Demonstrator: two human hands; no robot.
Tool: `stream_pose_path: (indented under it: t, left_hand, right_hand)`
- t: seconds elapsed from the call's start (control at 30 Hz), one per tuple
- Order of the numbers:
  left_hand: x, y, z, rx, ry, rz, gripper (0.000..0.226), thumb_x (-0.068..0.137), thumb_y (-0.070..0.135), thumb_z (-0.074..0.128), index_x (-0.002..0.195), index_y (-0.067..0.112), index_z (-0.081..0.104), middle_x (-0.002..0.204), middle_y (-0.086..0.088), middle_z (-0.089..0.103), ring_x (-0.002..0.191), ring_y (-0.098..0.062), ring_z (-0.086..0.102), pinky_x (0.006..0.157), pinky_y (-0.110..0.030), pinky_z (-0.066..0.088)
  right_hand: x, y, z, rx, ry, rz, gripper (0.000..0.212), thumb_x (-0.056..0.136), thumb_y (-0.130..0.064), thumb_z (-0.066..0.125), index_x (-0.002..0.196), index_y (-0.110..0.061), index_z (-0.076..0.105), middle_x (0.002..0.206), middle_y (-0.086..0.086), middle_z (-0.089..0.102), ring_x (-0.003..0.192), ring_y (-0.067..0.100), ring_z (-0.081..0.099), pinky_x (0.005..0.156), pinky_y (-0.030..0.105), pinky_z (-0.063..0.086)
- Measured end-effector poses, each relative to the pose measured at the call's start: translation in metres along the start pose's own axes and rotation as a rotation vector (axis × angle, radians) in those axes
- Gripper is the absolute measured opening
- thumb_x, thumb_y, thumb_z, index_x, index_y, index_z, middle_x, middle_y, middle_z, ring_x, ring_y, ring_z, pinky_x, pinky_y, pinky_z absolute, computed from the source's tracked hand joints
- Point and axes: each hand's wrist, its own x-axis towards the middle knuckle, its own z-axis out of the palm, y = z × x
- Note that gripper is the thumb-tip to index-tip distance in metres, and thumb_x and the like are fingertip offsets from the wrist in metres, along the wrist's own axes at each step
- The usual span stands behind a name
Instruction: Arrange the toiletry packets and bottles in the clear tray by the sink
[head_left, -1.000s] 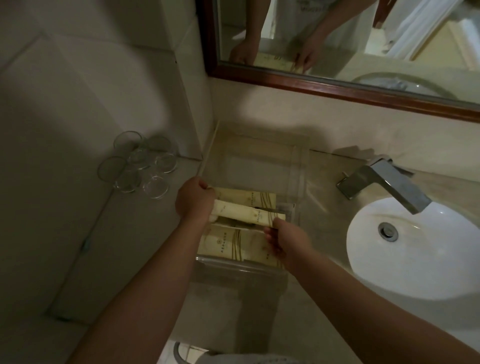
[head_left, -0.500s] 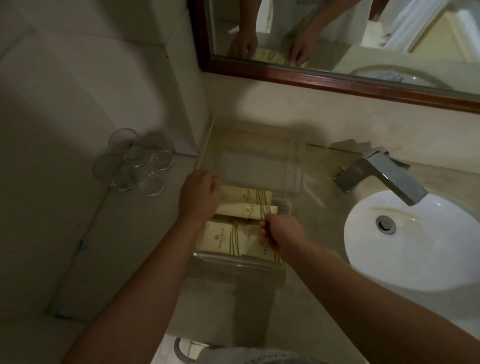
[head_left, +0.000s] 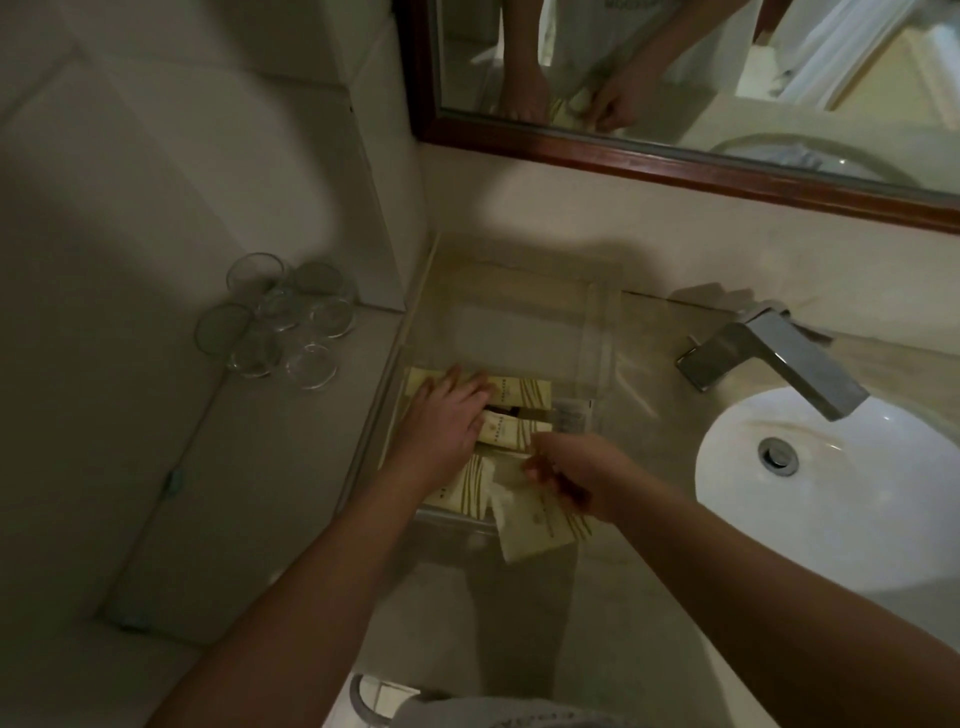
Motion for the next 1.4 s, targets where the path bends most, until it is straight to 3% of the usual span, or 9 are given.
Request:
stream_pose_path:
  t: [0.07,0.2,0.33,0.43,0.67,0.87,1.17,1.3,1.4]
  left_hand:
    - [0.000,-0.001,-0.001,0.006,-0.005,0.007,0.044,0.097,0.026,0.037,0.140,0.024,0.039,0.152,0.005,0.035,0.143,-0.026,0.022,0.112,-0.050,0.021]
    - [0.001,-0.002,-0.002,-0.011,-0.007,0.001,0.045,0.097,0.025,0.039,0.142,0.025,0.038,0.153,0.007,0.032,0.145,-0.024,0.018,0.114,-0.048,0.018]
    - [0.001,-0.001,-0.004,-0.046,-0.009,-0.016,0.046,0.096,0.022,0.041,0.142,0.025,0.039,0.153,0.006,0.033,0.145,-0.023,0.018,0.115,-0.047,0.017]
    - [0.000,-0.001,-0.005,-0.040,-0.009,-0.013,0.045,0.096,0.022,0.040,0.142,0.025,0.039,0.154,0.007,0.032,0.145,-0.023,0.017,0.115,-0.046,0.017]
    - [0.000,-0.002,-0.005,-0.058,-0.002,0.004,0.046,0.095,0.026,0.043,0.141,0.024,0.040,0.154,0.006,0.032,0.145,-0.024,0.017,0.113,-0.046,0.017]
    - [-0.002,-0.009,-0.006,-0.038,-0.086,0.020,0.069,0.084,0.046,0.058,0.145,0.029,0.030,0.158,0.008,0.020,0.147,-0.022,0.005,0.116,-0.047,0.011]
    - [-0.001,-0.013,-0.005,-0.006,-0.070,-0.003,0.066,0.086,0.048,0.055,0.145,0.039,0.026,0.159,0.005,0.013,0.147,-0.027,-0.003,0.115,-0.058,-0.001]
    - [0.000,-0.014,-0.005,0.020,-0.028,-0.008,0.069,0.080,0.054,0.060,0.142,0.038,0.033,0.158,-0.001,0.019,0.146,-0.030,0.003,0.115,-0.057,0.006]
    - [-0.003,-0.012,-0.006,-0.017,0.012,-0.052,0.070,0.083,0.052,0.057,0.144,0.035,0.028,0.156,-0.003,0.026,0.145,-0.029,0.009,0.116,-0.052,0.010]
  right_hand:
    - [0.005,0.002,-0.007,-0.145,0.097,-0.108,0.031,0.088,-0.040,0.058,0.070,-0.016,0.066,0.048,-0.004,0.058,0.038,0.010,0.046,0.039,0.021,0.035]
    - [0.008,0.007,-0.001,-0.514,0.339,-0.491,0.023,0.084,-0.042,0.063,0.071,-0.024,0.060,0.061,-0.007,0.062,0.049,0.007,0.058,0.041,0.021,0.041]
    - [0.009,0.012,0.011,-0.894,0.570,-0.833,0.029,0.074,-0.045,0.071,0.090,-0.028,0.055,0.089,-0.008,0.052,0.078,0.012,0.054,0.064,0.030,0.052]
    - [0.016,0.012,0.012,-1.041,0.632,-0.973,0.035,0.074,-0.042,0.071,0.099,-0.022,0.056,0.097,0.000,0.056,0.086,0.019,0.052,0.072,0.032,0.046]
    - [0.024,0.007,0.010,-1.160,0.665,-1.064,0.024,0.077,-0.038,0.066,0.090,-0.021,0.056,0.090,0.003,0.060,0.082,0.024,0.055,0.071,0.036,0.042]
    - [0.026,0.001,0.012,-1.081,0.623,-1.050,0.027,0.080,-0.045,0.062,0.091,-0.022,0.055,0.092,0.001,0.058,0.087,0.022,0.054,0.071,0.037,0.043]
    - [0.028,-0.002,0.011,-1.079,0.608,-1.037,0.038,0.075,-0.055,0.065,0.093,-0.023,0.055,0.093,-0.001,0.056,0.088,0.021,0.053,0.070,0.035,0.041]
    - [0.015,0.003,0.011,-1.009,0.546,-1.025,0.033,0.077,-0.053,0.064,0.097,-0.027,0.057,0.094,-0.005,0.056,0.087,0.016,0.053,0.076,0.034,0.046]
    - [-0.008,0.019,0.009,-0.986,0.387,-1.082,0.025,0.080,-0.046,0.063,0.097,-0.029,0.055,0.099,-0.007,0.057,0.089,0.014,0.054,0.078,0.032,0.047]
